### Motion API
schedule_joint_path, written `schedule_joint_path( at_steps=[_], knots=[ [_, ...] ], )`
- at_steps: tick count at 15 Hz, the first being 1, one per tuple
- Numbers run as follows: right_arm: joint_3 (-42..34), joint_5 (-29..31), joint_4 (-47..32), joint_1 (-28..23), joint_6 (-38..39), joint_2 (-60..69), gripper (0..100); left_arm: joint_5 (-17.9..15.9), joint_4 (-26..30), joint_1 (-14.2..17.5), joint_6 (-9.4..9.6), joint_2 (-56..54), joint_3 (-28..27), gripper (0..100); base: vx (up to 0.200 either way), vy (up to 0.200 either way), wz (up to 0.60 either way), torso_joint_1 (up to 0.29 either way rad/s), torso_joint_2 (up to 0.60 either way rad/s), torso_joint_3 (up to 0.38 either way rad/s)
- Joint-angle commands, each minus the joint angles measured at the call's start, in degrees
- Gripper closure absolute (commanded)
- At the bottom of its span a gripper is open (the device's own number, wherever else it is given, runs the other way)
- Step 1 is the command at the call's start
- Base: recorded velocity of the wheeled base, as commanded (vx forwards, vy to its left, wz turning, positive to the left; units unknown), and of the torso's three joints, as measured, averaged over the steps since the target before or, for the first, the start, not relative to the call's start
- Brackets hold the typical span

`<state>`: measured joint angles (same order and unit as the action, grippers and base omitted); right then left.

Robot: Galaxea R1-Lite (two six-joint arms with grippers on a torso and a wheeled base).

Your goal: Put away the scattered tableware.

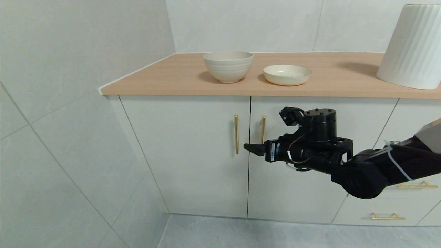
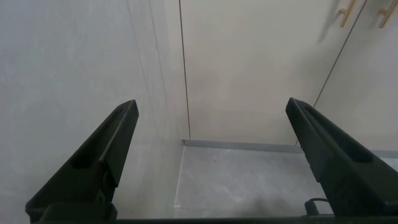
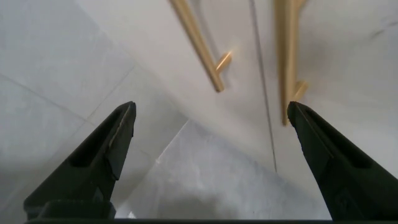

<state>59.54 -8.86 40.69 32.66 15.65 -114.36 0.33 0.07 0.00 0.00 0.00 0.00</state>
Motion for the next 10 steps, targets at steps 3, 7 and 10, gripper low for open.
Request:
schedule_joint_path(
  at_steps=[3, 7, 10],
  knots=[
    [1.9, 0.0, 2.5, -0.5, 2.6, -2.6, 0, 0.0, 0.0, 0.0, 0.0, 0.0, 0.0, 0, 0.0, 0.0, 0.0, 0.0, 0.0, 0.0],
    [2.1, 0.0, 9.5, -0.9, 2.7, -6.4, 0, 0.0, 0.0, 0.0, 0.0, 0.0, 0.0, 0, 0.0, 0.0, 0.0, 0.0, 0.0, 0.0],
    [2.2, -0.1, 9.8, -0.8, 3.6, -6.8, 0, 0.0, 0.0, 0.0, 0.0, 0.0, 0.0, 0, 0.0, 0.0, 0.0, 0.0, 0.0, 0.0]
  ],
)
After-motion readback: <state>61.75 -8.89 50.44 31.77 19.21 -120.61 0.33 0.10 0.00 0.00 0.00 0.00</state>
